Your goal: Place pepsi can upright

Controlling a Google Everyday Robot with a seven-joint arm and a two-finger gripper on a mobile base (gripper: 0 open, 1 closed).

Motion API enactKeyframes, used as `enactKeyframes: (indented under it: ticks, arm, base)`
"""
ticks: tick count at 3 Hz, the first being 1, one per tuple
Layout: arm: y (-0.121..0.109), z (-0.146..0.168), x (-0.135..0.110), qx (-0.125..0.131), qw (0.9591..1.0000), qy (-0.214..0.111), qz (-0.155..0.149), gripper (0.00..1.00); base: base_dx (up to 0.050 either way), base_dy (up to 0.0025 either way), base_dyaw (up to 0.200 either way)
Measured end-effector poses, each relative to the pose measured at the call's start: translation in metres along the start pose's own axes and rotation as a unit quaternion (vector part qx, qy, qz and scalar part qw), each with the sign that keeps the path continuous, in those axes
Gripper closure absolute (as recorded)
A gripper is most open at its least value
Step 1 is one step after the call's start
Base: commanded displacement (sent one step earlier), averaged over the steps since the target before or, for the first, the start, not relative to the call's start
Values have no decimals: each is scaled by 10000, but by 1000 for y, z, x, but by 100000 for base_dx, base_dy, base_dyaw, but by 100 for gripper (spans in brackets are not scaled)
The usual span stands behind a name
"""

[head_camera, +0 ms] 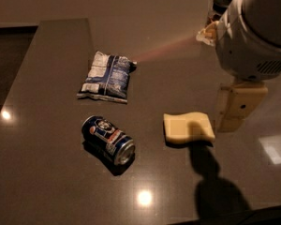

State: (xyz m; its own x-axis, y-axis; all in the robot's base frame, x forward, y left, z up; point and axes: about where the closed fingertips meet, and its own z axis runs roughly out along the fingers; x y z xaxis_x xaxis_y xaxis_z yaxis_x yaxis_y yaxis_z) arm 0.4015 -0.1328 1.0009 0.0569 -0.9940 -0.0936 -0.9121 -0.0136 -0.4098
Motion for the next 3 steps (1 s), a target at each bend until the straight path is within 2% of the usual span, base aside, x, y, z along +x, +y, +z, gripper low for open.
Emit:
enactKeyframes:
  ticks: [1,2,3]
  arm:
    - [0,12,-2,-223,9997,16,-54,0]
    - [-1,29,-12,-553,9979,132,-317,0]
    - [0,52,-15,-949,9938,244,-517,0]
  base:
    - [0,0,0]
    - [0,0,0]
    - [0,0,0]
